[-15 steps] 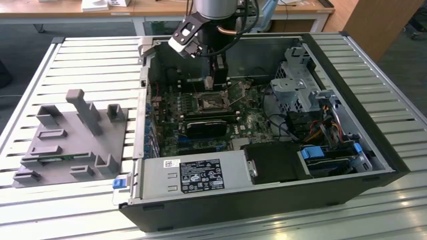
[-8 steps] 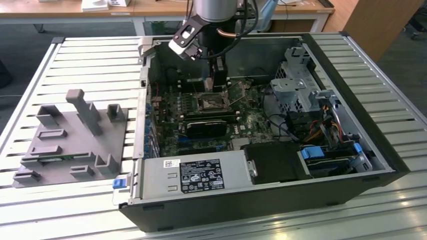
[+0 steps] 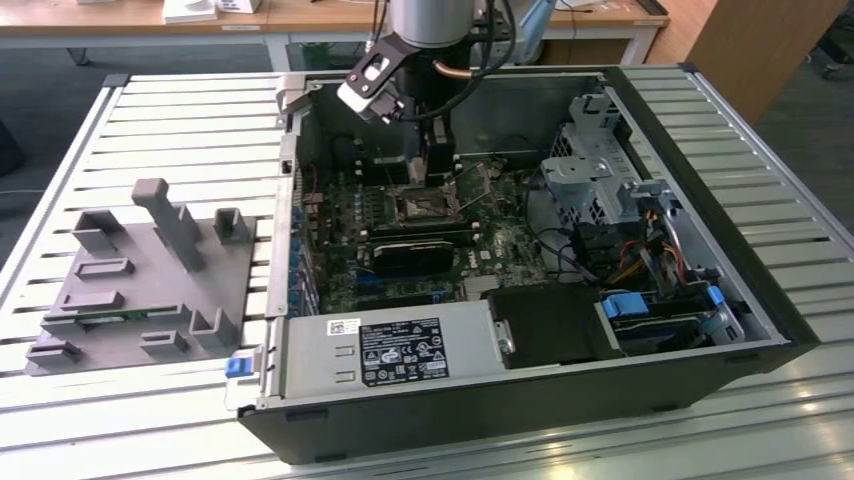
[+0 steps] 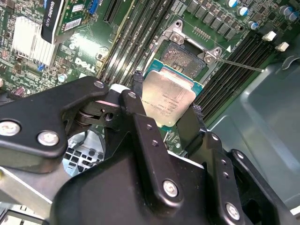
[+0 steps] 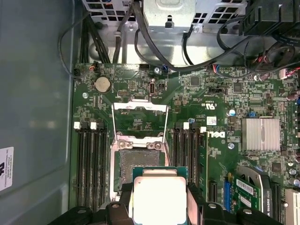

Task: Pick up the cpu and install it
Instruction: 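Place the cpu into insertion slot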

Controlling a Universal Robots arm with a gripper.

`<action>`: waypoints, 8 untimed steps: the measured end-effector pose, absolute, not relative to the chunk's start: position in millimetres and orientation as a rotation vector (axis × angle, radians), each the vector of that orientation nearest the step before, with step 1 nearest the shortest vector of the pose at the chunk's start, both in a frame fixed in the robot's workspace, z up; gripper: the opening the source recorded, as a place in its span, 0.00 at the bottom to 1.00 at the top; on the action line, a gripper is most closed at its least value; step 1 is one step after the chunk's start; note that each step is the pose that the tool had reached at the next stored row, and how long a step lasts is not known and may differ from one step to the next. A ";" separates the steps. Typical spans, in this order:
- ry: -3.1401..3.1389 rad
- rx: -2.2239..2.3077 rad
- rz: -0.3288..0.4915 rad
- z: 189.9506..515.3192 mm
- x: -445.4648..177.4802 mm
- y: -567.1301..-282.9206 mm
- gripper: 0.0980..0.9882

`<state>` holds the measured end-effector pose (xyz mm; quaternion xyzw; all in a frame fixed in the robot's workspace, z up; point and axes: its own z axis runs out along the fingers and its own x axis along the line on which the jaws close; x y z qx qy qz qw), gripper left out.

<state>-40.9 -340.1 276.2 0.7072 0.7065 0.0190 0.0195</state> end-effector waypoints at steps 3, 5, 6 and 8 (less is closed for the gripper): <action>2.192 2.195 0.059 275.4 -40.9 -340.1 0.50; 2.192 2.195 0.059 274.8 -40.9 -340.1 0.50; 2.192 2.195 0.059 274.5 -40.9 -340.1 0.50; 2.192 2.195 0.059 274.1 -40.9 -340.1 0.50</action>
